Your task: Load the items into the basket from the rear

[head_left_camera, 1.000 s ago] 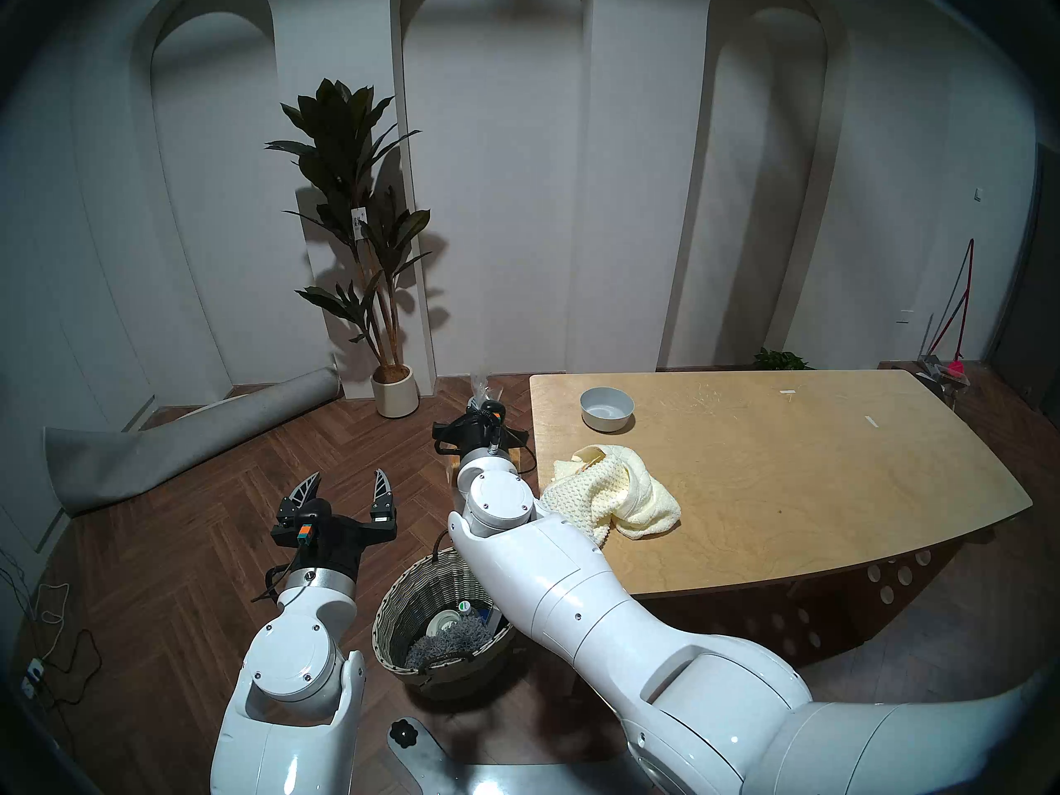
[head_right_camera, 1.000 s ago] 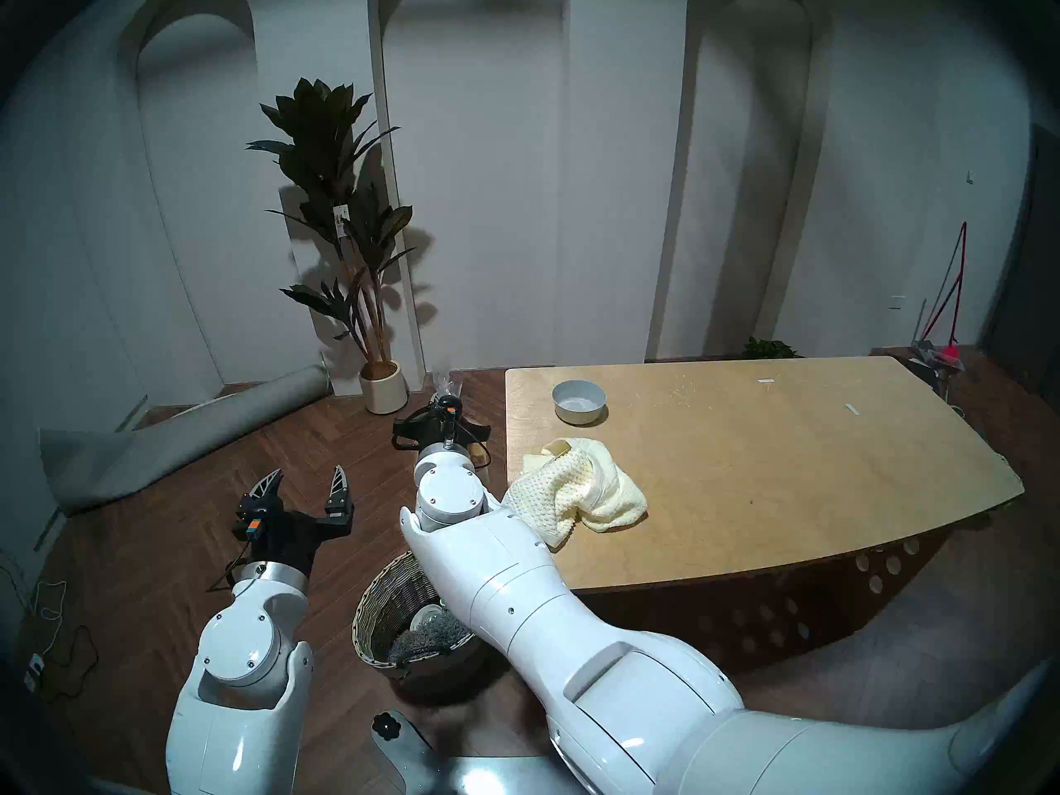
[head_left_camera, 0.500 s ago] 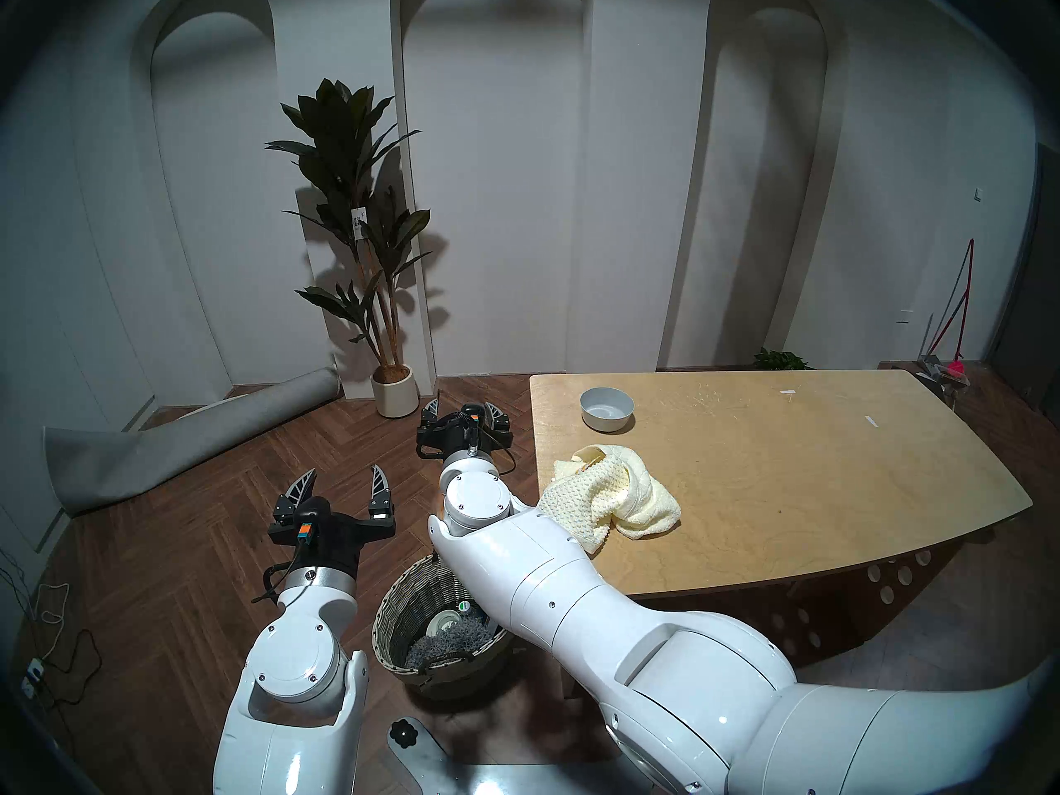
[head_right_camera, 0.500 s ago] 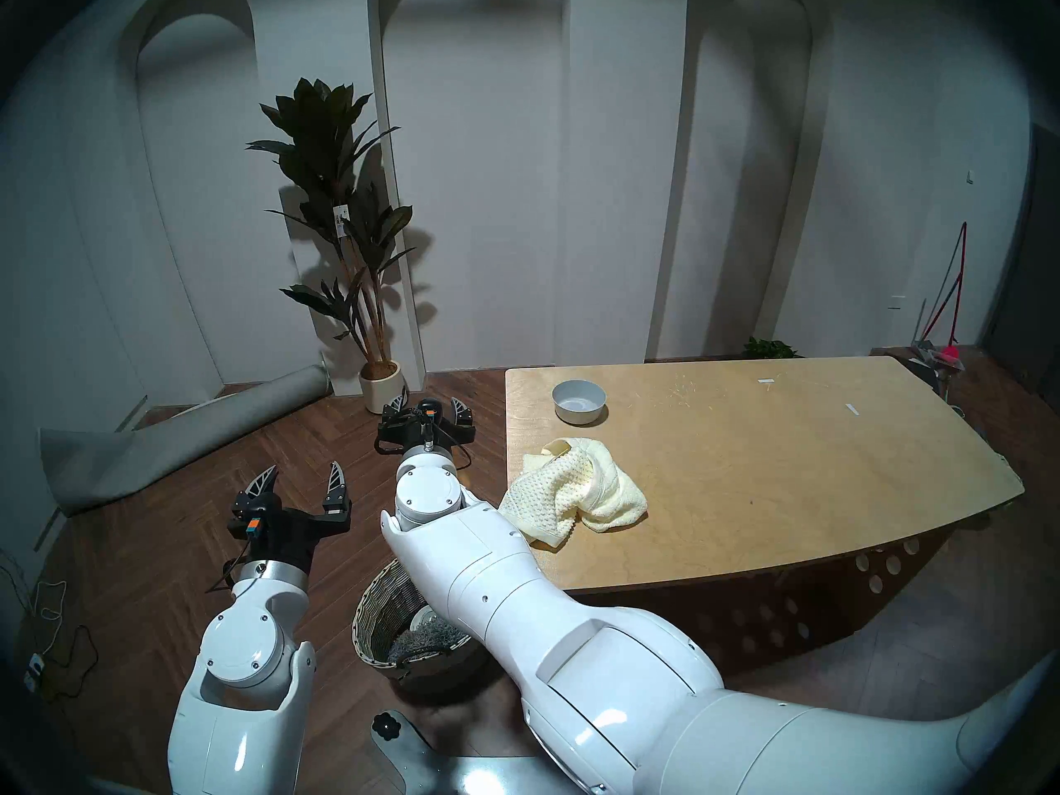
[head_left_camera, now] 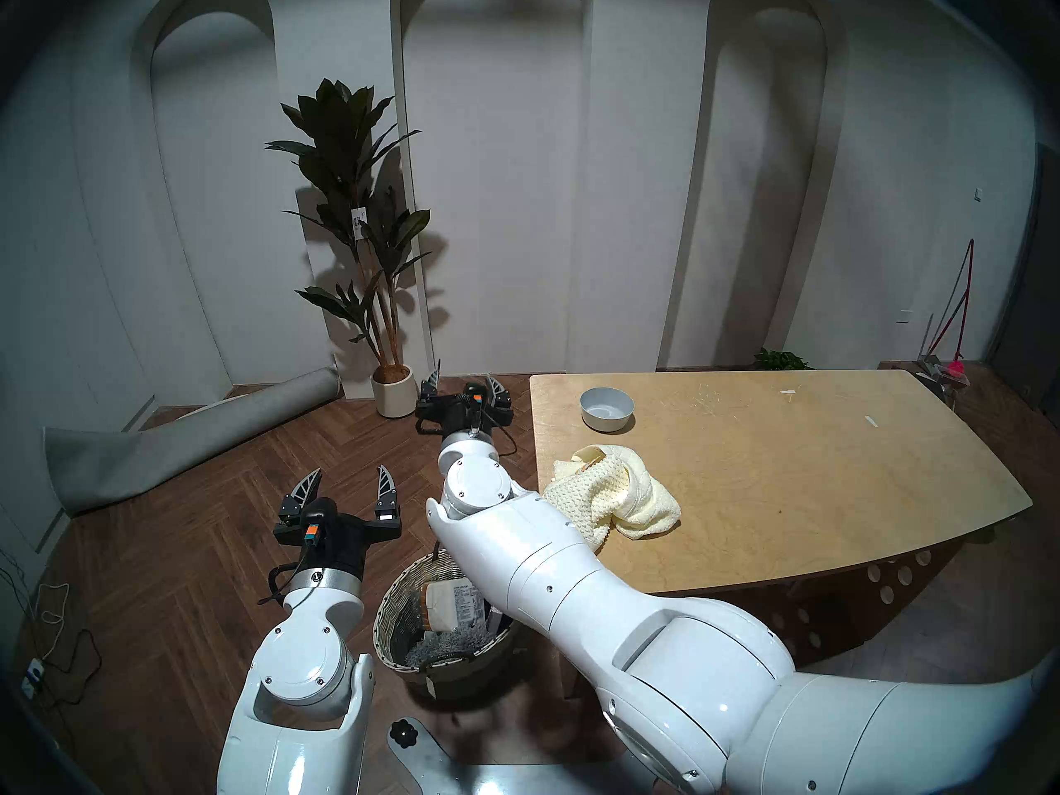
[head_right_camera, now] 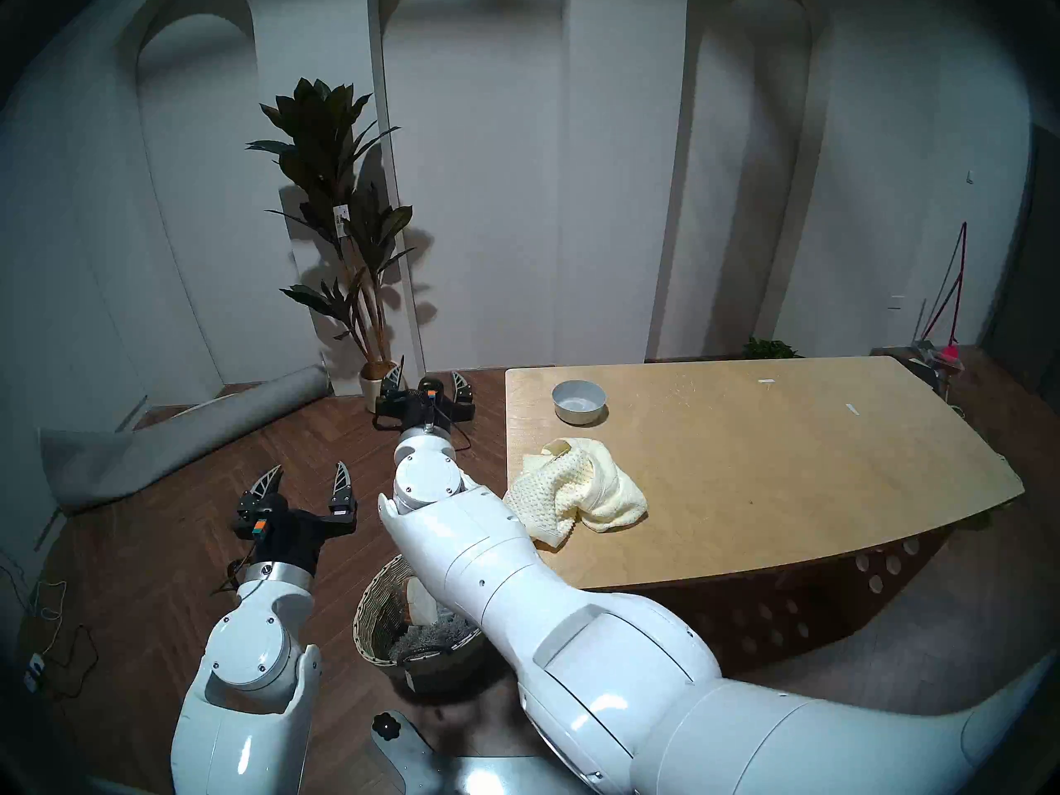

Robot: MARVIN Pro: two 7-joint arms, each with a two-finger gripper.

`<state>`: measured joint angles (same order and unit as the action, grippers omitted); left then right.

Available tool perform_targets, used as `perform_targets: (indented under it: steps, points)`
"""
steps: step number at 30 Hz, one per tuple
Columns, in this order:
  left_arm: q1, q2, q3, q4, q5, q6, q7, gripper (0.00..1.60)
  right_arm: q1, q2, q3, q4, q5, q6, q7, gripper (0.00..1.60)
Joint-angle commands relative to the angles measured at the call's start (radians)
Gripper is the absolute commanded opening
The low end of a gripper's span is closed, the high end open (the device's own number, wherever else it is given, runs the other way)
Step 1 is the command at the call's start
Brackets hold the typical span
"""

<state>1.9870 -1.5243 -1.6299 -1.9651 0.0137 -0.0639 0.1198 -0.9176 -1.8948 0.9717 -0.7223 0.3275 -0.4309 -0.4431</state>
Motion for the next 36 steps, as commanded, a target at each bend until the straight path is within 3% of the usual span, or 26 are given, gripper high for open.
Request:
perform_targets:
  steps: [1,5,21,29,36]
  points:
    - [-0.068,0.017,0.0,-0.022,-0.01,0.008,-0.021,1.6,0.106,0.073,0.084,-0.116,0.002,-0.087,-0.039,1.6]
    - [-0.101,0.025,0.019,-0.021,-0.013,0.016,-0.043,1.6,0.129,0.149,0.149,-0.173,0.001,-0.098,-0.069,1.6]
    - [-0.161,0.031,0.164,0.019,-0.075,0.135,-0.174,1.6,0.139,0.338,0.404,-0.224,-0.07,-0.044,-0.169,1.6]
    - [-0.2,0.049,0.247,0.042,-0.107,0.21,-0.269,1.6,0.12,0.43,0.494,-0.229,-0.116,0.014,-0.18,1.6]
    - [-0.28,0.063,0.296,0.079,-0.138,0.292,-0.361,1.6,0.103,0.522,0.536,-0.226,-0.152,0.079,-0.163,1.6]
